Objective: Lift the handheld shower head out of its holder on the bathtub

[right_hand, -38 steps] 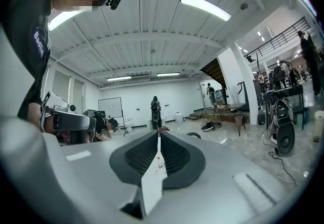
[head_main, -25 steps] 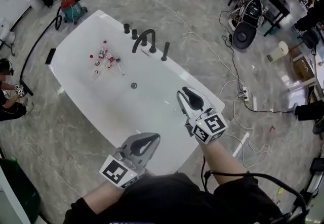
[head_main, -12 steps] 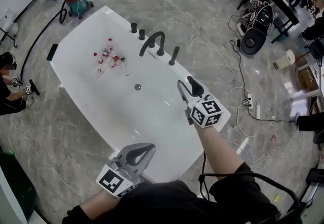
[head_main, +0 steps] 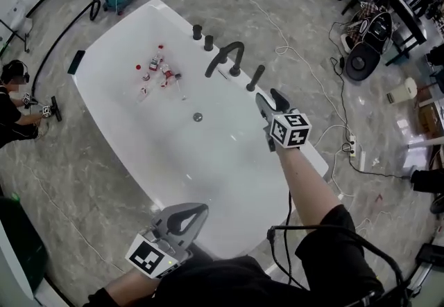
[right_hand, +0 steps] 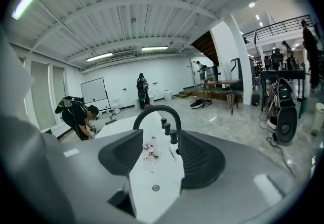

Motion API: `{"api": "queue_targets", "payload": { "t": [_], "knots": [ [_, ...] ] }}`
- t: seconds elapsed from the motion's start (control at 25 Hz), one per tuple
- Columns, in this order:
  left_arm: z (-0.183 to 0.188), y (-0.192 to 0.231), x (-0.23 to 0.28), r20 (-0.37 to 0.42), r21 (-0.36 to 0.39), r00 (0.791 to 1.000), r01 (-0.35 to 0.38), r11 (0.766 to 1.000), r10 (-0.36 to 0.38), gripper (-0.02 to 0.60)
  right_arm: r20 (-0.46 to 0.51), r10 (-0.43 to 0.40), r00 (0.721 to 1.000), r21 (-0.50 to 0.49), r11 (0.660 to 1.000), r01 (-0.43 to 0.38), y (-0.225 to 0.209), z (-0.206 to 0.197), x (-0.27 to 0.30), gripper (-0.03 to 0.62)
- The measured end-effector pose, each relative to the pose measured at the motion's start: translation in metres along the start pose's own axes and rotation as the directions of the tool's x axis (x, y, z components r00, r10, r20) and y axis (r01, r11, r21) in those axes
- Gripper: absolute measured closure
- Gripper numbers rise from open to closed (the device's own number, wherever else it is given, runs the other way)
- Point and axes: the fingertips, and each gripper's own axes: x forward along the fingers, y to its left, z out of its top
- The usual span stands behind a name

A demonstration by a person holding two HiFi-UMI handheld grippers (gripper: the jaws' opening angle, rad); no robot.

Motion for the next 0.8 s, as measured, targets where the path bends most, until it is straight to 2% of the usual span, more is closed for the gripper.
{"api": "queue_targets", "payload": {
  "t": [0.16, 0.32, 0.48, 0.8],
  "knots": [
    [-0.004, 0.017, 0.002, 0.006, 0.000, 1.000, -0.013, 1.000, 0.013, 0.581, -0.032, -0.031, 0.999, 0.035, 0.999, 0.032, -0.024, -0.017, 0.035, 0.401],
    [-0.015, 0.034, 0.002, -0.034, -0.015, 0.999, -0.025, 1.000, 0.024, 0.581, -0.045, -0.059, 0.997, 0.054, 0.997, 0.062, -0.043, -0.025, 0.067, 0.401],
    [-0.019, 0.052, 0.004, -0.037, -0.010, 0.999, -0.041, 0.999, 0.040, 0.581, -0.064, -0.093, 0.994, 0.062, 0.993, 0.097, -0.062, -0.036, 0.096, 0.401],
    [-0.026, 0.070, 0.014, -0.033, -0.024, 0.999, -0.015, 1.000, 0.014, 0.581, -0.115, -0.189, 0.975, 0.011, 0.981, 0.192, -0.103, -0.052, 0.140, 0.381]
  ]
}}
